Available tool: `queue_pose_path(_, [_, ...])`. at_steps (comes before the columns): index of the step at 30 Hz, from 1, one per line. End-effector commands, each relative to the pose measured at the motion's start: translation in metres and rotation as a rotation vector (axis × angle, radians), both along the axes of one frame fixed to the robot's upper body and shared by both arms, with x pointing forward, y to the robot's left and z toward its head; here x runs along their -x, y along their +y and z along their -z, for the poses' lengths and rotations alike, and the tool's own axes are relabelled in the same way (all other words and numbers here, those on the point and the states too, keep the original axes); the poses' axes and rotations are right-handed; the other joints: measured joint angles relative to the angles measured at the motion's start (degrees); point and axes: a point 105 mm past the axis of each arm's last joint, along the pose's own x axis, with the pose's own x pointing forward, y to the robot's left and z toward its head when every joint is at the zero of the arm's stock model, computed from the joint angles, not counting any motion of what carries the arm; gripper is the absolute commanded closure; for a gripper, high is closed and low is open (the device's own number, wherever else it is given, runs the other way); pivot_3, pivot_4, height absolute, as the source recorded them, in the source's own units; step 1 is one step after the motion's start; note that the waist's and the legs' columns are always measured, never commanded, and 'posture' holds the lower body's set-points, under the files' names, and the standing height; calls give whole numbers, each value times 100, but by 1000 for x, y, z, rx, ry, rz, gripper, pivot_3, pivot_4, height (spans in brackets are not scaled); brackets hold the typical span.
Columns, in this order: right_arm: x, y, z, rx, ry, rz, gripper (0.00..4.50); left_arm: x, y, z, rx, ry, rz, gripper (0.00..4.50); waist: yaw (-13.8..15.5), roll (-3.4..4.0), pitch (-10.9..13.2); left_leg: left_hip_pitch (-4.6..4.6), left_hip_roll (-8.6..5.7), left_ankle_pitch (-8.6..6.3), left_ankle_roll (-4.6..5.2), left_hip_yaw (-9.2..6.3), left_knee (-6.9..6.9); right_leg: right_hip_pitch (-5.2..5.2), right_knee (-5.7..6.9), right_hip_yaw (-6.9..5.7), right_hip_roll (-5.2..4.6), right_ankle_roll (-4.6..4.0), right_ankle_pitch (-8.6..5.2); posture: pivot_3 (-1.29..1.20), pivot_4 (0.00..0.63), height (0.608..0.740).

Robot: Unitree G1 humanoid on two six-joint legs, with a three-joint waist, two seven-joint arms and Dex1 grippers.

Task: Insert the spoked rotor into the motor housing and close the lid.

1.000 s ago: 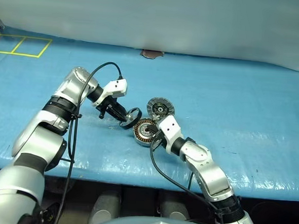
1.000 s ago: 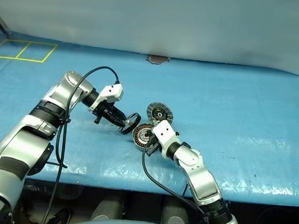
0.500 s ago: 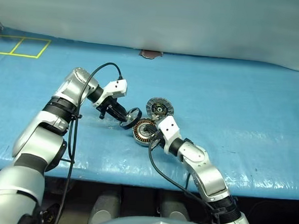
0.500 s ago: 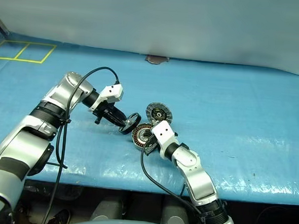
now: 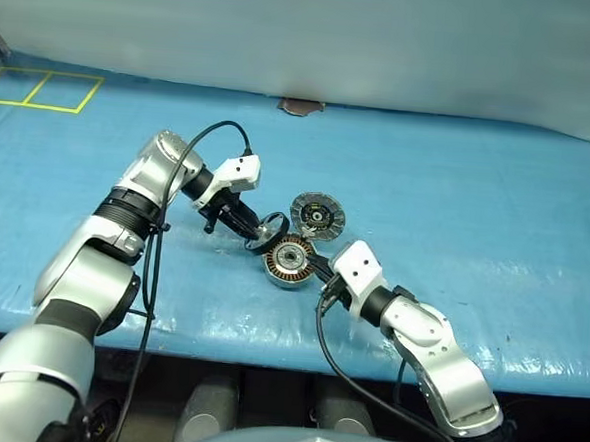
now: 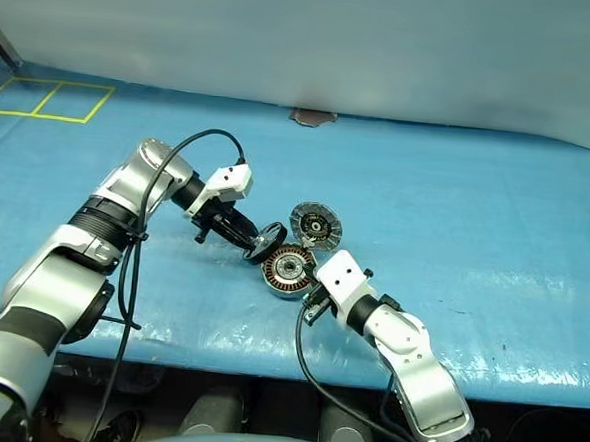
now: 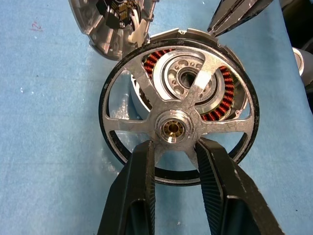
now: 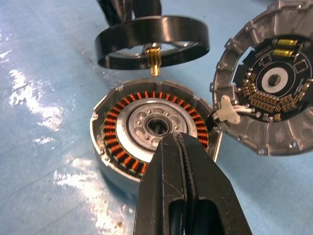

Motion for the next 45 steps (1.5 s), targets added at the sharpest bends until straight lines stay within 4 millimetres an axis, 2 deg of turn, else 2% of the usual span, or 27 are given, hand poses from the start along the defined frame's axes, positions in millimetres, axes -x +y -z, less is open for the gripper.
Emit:
queue_pose_path(1, [5,0,-7,-23,-9,-7,4469,-4,-8,-15,19,-43,36,3578,-7,0,0,0,0,0,0,0,0,0,0,0,0,0,0,0,150,740])
queue_pose_path(8, [7,0,6,-30,38,-3,4469,-5,-22,-16,-9,-62,108,3578,3,-1,0,-1,-1,0,0,1,1,0,-1,0,-2,0,0,0,150,740])
queue_pose_path(24, [6,-2,9,-35,33,32,4469,-5,-38,-23,-45,-125,223,3578,6,-1,1,-4,-1,0,0,1,0,-1,-2,-1,-2,1,0,0,150,740])
queue_pose_path(40, [6,-4,11,-26,35,44,4469,-5,-28,-16,-131,-193,305,3578,5,-2,1,-5,-1,0,1,0,1,0,-4,0,-3,1,0,0,150,740])
queue_pose_path(45, [6,-5,12,-19,36,46,4469,-6,-28,-22,-117,-216,310,3578,7,-2,1,-5,-1,0,1,0,1,-1,-4,-1,-3,1,0,0,150,740])
